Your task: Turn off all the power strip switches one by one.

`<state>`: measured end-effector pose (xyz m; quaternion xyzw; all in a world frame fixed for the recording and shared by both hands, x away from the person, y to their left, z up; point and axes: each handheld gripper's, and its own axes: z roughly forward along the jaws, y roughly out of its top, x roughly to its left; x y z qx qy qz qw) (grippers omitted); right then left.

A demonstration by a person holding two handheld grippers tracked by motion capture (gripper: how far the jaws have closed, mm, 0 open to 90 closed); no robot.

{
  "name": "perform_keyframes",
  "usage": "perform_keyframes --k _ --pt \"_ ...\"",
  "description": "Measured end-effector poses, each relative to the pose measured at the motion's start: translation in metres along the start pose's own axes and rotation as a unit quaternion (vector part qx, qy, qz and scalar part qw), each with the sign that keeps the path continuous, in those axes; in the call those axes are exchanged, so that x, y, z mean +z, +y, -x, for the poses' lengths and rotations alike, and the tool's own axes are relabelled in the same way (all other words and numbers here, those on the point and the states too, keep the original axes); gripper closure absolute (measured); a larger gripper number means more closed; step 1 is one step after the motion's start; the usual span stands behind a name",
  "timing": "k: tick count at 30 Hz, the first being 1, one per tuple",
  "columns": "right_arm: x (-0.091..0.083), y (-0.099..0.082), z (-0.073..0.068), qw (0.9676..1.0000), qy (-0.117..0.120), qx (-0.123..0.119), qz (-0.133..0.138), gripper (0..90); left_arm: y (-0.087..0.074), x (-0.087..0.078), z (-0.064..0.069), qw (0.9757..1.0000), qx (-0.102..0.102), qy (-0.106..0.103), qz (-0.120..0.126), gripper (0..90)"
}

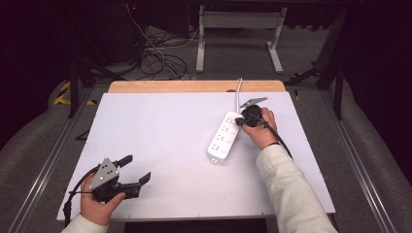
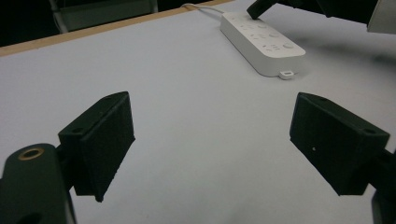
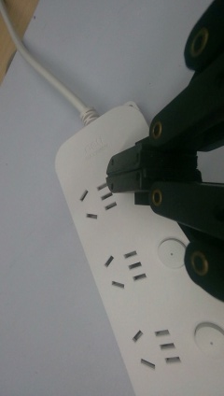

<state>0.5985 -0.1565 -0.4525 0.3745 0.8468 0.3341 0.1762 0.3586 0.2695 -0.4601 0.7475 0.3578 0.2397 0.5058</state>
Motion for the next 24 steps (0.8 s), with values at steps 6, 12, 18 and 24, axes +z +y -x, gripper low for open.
perform_keyframes --k 6,12,18,24 --pt "0.0 0.002 -0.002 1.0 -0.004 0.002 -0.009 90.0 0.0 0.001 0.0 1.0 0.002 0.0 -0.002 14.3" --pt "0.001 0.002 -0.003 0.9999 -0.01 -0.007 -0.011 90.0 0.0 0.0 0.0 1.0 -0.001 0.0 -0.001 14.3" --pt "-0.005 0.002 -0.002 0.9996 -0.007 -0.008 0.025 90.0 0.0 0.001 -0.003 1.0 -0.003 0.001 -0.003 14.3" --pt "-0.024 0.01 -0.007 0.998 0.015 -0.001 0.061 90.0 0.0 0.0 -0.003 1.0 -0.007 0.004 0.001 14.2"
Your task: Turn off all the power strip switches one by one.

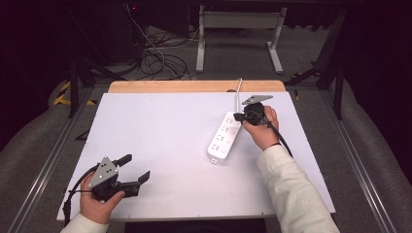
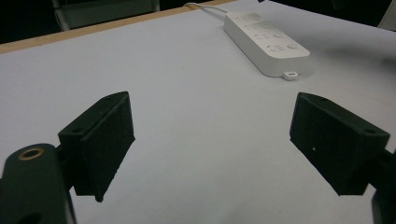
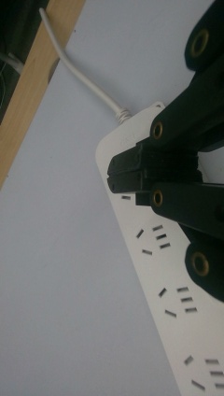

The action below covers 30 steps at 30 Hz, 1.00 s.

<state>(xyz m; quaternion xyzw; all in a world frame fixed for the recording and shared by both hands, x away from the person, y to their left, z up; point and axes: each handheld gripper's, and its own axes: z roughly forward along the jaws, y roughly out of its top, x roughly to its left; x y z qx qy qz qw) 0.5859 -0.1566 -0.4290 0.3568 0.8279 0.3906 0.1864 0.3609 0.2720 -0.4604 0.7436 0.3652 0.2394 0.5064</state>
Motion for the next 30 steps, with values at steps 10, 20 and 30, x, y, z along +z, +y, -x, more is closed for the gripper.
perform_keyframes --k 10,20,30 --pt "-0.032 0.003 -0.013 0.9991 0.017 -0.004 0.04 83.2 0.001 0.001 0.0 1.0 -0.001 -0.002 -0.001 14.2" --pt "-0.06 -0.001 -0.026 0.9957 0.047 -0.004 0.079 59.7 0.002 0.0 0.001 1.0 0.004 -0.001 -0.003 14.2" --pt "-0.09 -0.02 -0.044 0.9914 0.073 -0.015 0.107 50.5 0.002 -0.001 0.001 1.0 0.003 0.001 0.0 14.2"
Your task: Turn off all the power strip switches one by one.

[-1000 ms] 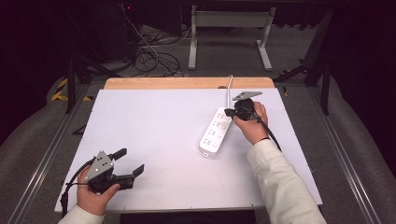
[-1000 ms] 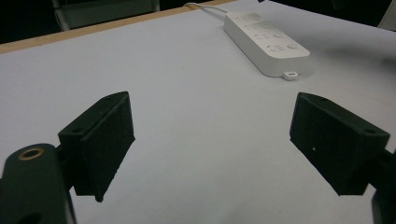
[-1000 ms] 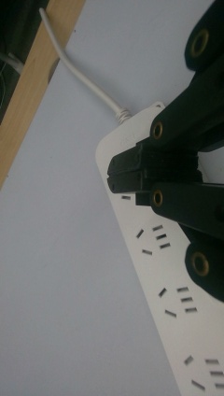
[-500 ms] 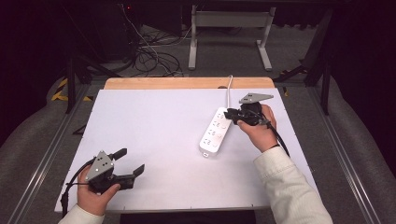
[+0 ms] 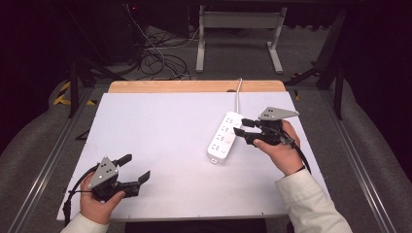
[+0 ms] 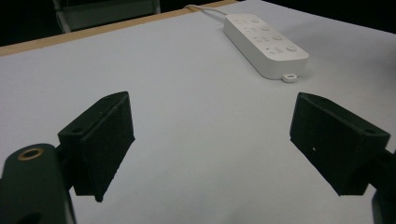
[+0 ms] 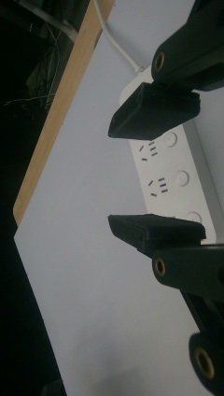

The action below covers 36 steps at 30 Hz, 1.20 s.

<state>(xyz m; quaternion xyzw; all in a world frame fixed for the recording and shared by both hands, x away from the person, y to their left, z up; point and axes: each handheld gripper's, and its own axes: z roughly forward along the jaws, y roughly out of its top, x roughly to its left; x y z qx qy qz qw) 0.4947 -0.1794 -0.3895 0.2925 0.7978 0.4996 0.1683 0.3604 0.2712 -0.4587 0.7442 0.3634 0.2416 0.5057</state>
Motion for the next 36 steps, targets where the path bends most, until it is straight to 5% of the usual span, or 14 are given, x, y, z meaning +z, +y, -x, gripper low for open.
perform_keyframes --k 6,18,25,36 --pt "-0.016 -0.013 -0.009 0.9989 0.005 -0.03 0.036 28.1 0.0 0.0 0.0 1.0 -0.005 0.0 0.002 14.1" --pt "-0.038 -0.048 -0.014 0.9983 0.027 -0.017 0.049 20.9 0.002 -0.001 0.004 1.0 0.006 -0.007 0.003 12.8" --pt "-0.041 -0.072 -0.012 0.9984 0.034 -0.016 0.044 18.0 0.004 -0.002 0.009 0.9995 0.03 -0.007 0.004 11.9" --pt "-0.036 -0.114 -0.01 0.9995 0.019 0.012 0.022 19.7 -0.002 -0.008 0.008 0.9998 0.012 -0.013 0.001 12.2"
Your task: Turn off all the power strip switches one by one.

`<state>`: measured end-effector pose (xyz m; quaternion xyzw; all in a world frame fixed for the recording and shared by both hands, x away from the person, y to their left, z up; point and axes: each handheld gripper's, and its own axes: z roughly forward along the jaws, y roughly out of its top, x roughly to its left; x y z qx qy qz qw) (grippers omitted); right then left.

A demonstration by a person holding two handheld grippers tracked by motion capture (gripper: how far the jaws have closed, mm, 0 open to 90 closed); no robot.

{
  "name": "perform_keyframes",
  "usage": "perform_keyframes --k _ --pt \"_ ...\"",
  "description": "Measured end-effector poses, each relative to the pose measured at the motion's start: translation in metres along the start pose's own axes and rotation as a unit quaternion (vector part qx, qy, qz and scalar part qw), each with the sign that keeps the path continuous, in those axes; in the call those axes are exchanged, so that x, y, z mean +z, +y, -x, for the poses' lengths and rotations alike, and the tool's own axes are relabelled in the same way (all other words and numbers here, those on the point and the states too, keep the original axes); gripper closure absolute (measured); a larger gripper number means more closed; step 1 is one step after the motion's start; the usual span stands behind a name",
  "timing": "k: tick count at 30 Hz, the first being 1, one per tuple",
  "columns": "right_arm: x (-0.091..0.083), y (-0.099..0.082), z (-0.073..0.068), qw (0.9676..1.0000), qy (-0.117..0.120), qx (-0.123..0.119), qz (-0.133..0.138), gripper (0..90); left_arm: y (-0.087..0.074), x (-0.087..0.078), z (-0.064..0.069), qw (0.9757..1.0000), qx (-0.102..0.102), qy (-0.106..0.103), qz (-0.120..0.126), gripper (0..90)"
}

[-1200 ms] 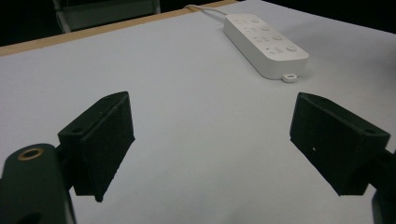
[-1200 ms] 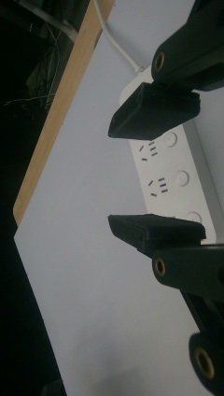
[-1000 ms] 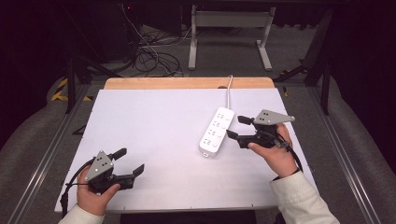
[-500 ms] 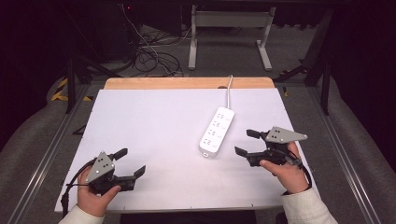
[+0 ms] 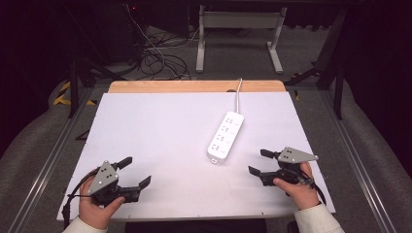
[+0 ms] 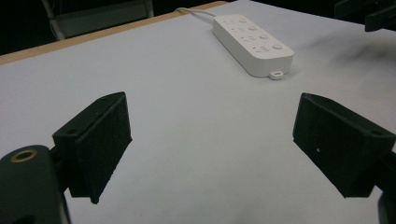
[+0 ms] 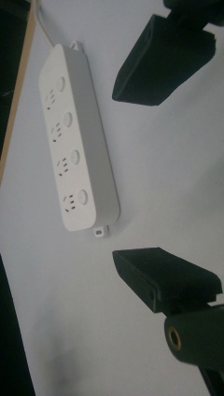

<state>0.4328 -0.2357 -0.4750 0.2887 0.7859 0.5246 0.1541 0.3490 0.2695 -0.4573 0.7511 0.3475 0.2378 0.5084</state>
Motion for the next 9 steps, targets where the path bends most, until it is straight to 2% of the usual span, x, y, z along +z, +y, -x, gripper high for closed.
perform_keyframes --k 3,5,9 --pt "0.001 -0.008 0.0018 0.9999 0.003 0.012 -0.006 19.8 -0.0019 -0.0012 -0.0023 0.9999 -0.01 -0.004 0.003 12.2" --pt "0.0008 -0.0101 0.0035 0.9998 0.003 0.017 -0.007 19.8 -0.0024 -0.0015 -0.0035 1.0 -0.006 0.0 0.001 12.2" --pt "0.0011 -0.01 0.0035 0.9999 -0.006 0.009 -0.009 19.5 -0.0026 0.0001 -0.0031 1.0 -0.002 0.002 0.0 12.2"
